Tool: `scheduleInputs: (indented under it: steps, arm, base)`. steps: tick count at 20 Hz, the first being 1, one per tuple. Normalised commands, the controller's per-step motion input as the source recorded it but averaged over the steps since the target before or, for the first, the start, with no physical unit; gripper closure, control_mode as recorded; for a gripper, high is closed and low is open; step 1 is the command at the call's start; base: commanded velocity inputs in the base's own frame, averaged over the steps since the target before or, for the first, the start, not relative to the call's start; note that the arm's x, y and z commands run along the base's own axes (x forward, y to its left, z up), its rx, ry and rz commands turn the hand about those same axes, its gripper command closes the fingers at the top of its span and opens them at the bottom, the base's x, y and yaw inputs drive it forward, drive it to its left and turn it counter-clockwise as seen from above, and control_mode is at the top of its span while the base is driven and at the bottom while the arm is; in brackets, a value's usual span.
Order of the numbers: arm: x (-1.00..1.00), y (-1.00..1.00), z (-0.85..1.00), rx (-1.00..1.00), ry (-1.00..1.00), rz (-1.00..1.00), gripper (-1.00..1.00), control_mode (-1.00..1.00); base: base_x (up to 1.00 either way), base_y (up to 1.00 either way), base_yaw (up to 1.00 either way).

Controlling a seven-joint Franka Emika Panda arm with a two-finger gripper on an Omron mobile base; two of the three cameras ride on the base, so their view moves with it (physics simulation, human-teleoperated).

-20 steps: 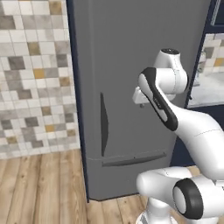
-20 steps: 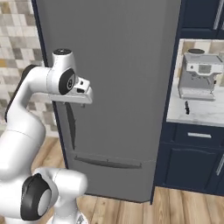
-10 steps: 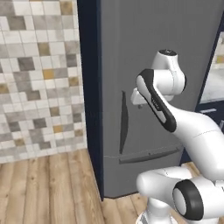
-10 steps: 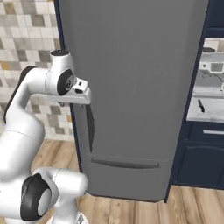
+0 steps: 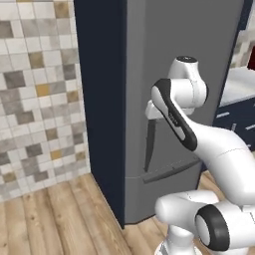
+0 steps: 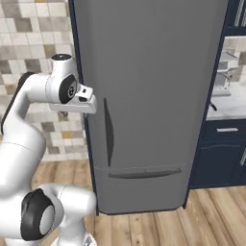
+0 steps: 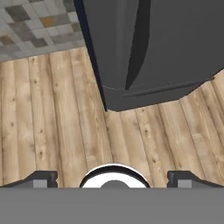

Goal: Retrieve the butter from the fridge and place it on a plate on the dining table. Then retrieve the butter knife by the fridge and place it near the plate.

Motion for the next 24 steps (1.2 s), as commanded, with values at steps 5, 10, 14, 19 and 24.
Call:
scheduleInputs:
  steps: [5,10,14,19,24]
  arm:
    - [0.00,0.00,0.00,0.00,0.00,0.00,-1.00,1.00]
    - [0.00,0.00,0.00,0.00,0.00,0.00,-1.00,1.00]
    - [0.13,0.02,-0.17,0.00,-0.16,-0.02,-1.00,-1.00]
    - [0.34,0.01,-0.51,0.01,-0.23,0.07,-1.00,-1.00]
    - [0.63,0.00,-0.46,0.02,-0.15,0.20,-1.00,-1.00]
  base:
    - [-0.01,-0.02,-0.22]
    - [-0.06,0.00,-0.18]
    - [0.00,0.00,0.00]
    - [0.00,0.00,0.00]
    - [0.00,0.00,0.00]
